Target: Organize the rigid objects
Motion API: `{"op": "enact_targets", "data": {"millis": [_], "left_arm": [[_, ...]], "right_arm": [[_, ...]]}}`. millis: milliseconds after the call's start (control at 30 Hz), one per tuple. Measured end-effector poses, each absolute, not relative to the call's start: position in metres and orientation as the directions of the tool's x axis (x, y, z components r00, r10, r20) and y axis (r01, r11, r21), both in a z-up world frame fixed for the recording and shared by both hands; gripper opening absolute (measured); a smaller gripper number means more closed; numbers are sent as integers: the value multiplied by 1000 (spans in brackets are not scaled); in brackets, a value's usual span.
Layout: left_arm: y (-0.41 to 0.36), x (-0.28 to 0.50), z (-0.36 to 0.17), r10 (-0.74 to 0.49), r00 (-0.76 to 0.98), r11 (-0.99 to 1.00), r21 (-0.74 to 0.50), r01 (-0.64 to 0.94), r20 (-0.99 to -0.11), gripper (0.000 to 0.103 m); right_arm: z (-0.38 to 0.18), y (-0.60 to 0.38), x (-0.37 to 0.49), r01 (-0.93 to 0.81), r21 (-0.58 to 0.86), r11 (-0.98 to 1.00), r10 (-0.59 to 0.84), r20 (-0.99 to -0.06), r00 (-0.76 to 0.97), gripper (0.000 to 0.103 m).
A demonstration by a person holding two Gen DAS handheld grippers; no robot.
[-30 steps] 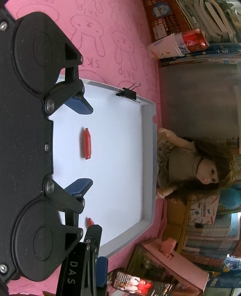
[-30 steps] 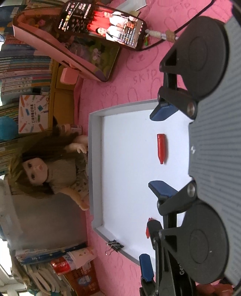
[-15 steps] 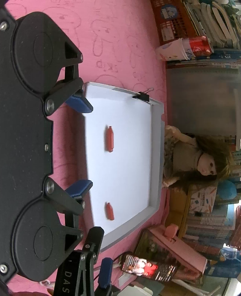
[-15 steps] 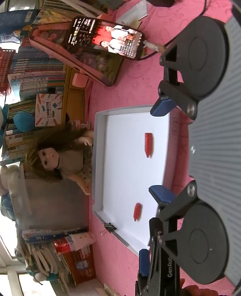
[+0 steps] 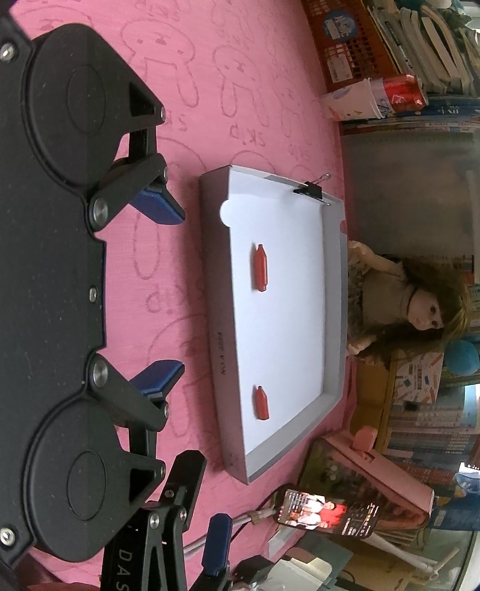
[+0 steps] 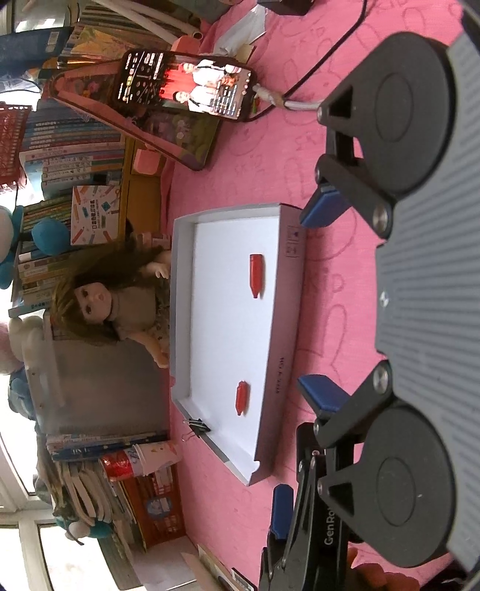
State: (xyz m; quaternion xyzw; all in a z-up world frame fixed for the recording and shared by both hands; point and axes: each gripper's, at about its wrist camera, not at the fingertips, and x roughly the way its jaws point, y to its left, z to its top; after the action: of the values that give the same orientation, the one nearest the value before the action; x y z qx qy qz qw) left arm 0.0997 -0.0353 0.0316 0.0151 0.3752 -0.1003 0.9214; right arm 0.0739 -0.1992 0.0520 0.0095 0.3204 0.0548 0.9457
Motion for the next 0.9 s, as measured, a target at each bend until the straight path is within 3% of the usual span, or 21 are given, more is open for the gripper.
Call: {"op": "enact_targets", "data": {"millis": [300,733,900], "left_arm": [[-25,67,26,-130,746,986,-8,164,-654,80],[-2,18,22,-73,832,995,15,97,-550,83],[5,7,19,-50,849,996,32,79,-525,83]], "right_arm": [[45,-204,40,-48,39,998,61,-500,864,101],[22,-204,-5,38,42,998,-17,-426,905,101],[16,-204,-13,27,-27,999,-35,-417,908,95]]}}
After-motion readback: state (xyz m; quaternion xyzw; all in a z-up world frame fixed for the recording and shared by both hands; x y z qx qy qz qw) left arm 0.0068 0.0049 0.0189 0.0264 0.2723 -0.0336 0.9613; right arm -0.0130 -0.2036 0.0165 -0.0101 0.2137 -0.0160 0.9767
